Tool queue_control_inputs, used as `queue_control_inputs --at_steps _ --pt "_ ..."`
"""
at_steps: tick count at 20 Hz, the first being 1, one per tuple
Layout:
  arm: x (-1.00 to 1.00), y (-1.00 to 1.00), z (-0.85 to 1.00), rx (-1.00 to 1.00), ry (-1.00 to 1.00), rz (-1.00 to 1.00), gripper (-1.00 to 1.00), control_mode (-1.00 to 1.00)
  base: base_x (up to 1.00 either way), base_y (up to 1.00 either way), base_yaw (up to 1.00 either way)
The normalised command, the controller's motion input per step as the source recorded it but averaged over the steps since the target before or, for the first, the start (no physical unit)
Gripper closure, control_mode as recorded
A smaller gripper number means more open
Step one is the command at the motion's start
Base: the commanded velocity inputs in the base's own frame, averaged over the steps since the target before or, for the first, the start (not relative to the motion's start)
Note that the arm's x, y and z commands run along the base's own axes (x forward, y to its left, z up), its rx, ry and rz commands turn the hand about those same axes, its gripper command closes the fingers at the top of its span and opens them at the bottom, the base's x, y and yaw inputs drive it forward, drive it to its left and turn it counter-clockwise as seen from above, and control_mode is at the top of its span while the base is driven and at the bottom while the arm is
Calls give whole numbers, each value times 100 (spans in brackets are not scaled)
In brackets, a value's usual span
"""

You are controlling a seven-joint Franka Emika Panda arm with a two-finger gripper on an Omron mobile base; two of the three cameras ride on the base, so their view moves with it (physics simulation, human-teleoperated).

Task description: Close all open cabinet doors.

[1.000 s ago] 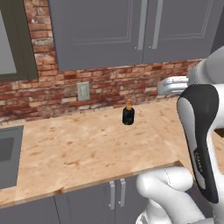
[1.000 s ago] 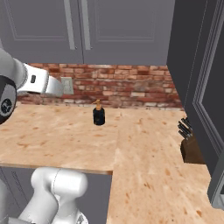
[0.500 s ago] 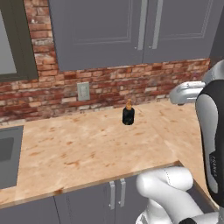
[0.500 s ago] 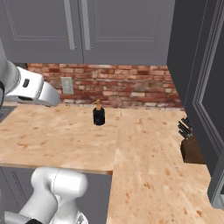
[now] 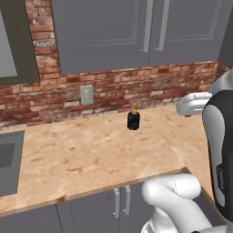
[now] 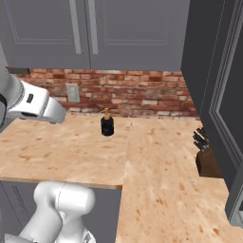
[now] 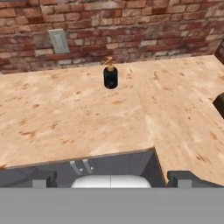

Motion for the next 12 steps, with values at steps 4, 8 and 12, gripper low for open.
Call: queue_control_inputs --at_steps 4,8,12 --pt "-14 -9 -25 0 0 0 -100 -100 0 0 0" --pt "-29 -6 -16 0 0 0 -100 -100 0 0 0" --pt "0 0 0 0 0 0 -100 100 -35 19 -8"
